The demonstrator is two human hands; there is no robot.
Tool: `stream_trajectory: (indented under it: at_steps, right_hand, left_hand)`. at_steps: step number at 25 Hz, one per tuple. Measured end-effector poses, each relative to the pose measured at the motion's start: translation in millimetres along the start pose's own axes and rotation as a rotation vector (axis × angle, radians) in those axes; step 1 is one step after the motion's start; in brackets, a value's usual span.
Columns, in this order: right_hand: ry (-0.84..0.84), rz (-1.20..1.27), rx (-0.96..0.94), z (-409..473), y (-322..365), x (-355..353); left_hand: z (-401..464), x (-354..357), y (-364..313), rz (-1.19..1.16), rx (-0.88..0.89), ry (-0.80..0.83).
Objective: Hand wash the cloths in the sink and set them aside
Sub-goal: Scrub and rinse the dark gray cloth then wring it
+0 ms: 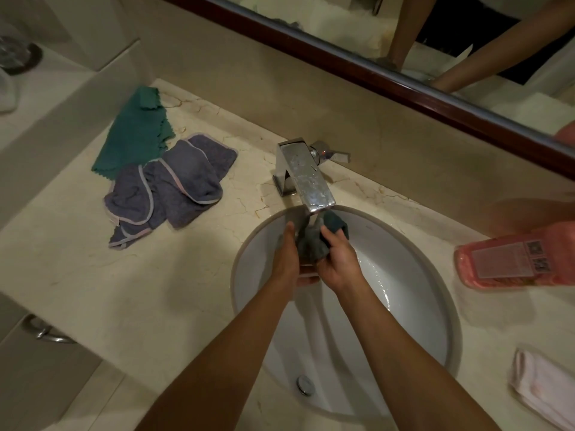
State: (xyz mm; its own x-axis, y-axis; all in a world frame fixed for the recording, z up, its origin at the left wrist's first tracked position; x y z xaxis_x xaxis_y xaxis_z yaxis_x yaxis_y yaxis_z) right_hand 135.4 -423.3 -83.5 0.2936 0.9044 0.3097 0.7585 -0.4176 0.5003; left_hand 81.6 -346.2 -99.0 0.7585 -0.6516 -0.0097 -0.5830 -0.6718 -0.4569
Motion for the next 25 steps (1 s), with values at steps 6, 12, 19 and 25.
stream_trajectory:
  at_steps: [6,12,19,25]
  right_hand:
    - [-0.009,0.045,0.011,2.3,-3.6,-0.5]
    - [-0.066,-0.002,-0.091,3.3,6.2,-7.0]
    - [-0.125,0.113,-0.097,7.3,15.9,-31.1]
    - [-0.129,0.095,-0.024,1.7,4.5,-30.3]
  left_hand:
    - [3.5,9.7,-1.6,-0.26,-0.023,0.172]
    - [14.4,7.7,-16.2,-0.277,0.212,0.056]
    - [17.1,20.7,-25.2,-0.108,0.341,-0.148]
    - [10.7,28.9,-20.1,-0.141,0.382,-0.174]
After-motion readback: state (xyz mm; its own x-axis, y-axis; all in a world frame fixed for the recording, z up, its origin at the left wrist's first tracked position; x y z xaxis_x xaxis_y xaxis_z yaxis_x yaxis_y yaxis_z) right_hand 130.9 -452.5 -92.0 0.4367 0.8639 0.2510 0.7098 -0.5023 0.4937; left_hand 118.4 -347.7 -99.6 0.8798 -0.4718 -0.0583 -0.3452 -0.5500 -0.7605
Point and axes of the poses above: each hand's wrist, its own z-axis towards the middle knuckle, its own x-axis out of the palm, y = z × x, the point moved 3 cm from there along z, towards the middle knuckle, and after that the axes turned 14 degrees about -y, right-handed, at the moved point
